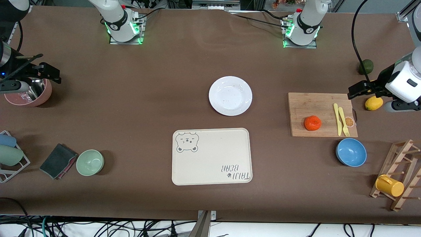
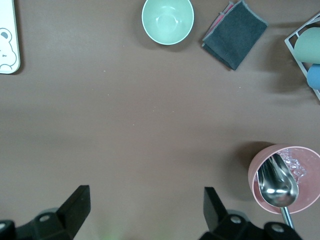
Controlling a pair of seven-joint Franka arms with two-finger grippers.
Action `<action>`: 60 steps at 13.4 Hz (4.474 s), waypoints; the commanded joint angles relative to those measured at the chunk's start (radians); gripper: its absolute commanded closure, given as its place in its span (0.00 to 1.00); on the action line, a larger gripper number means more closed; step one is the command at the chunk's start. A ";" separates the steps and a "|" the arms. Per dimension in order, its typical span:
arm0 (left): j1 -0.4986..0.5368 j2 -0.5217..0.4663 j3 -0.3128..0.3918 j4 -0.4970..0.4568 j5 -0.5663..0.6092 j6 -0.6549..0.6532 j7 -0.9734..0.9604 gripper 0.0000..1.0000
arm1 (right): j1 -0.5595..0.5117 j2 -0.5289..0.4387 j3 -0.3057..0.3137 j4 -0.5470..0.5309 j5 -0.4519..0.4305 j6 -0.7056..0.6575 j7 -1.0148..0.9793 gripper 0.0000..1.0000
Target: Place orange and plate with both arms
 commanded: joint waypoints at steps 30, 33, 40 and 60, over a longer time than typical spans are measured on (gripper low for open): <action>-0.033 0.228 -0.003 -0.019 -0.005 0.145 0.009 0.00 | -0.011 -0.007 0.014 -0.003 0.005 -0.012 -0.001 0.00; -0.031 0.231 -0.009 -0.196 -0.021 0.393 0.012 0.00 | -0.011 -0.007 0.014 -0.004 0.005 -0.014 -0.001 0.00; -0.019 0.239 -0.010 -0.384 -0.018 0.626 0.033 0.00 | -0.011 -0.007 0.014 -0.004 0.005 -0.021 -0.001 0.00; -0.001 0.319 -0.009 -0.563 -0.013 0.864 0.165 0.03 | -0.010 -0.004 0.017 -0.006 0.020 -0.047 -0.003 0.00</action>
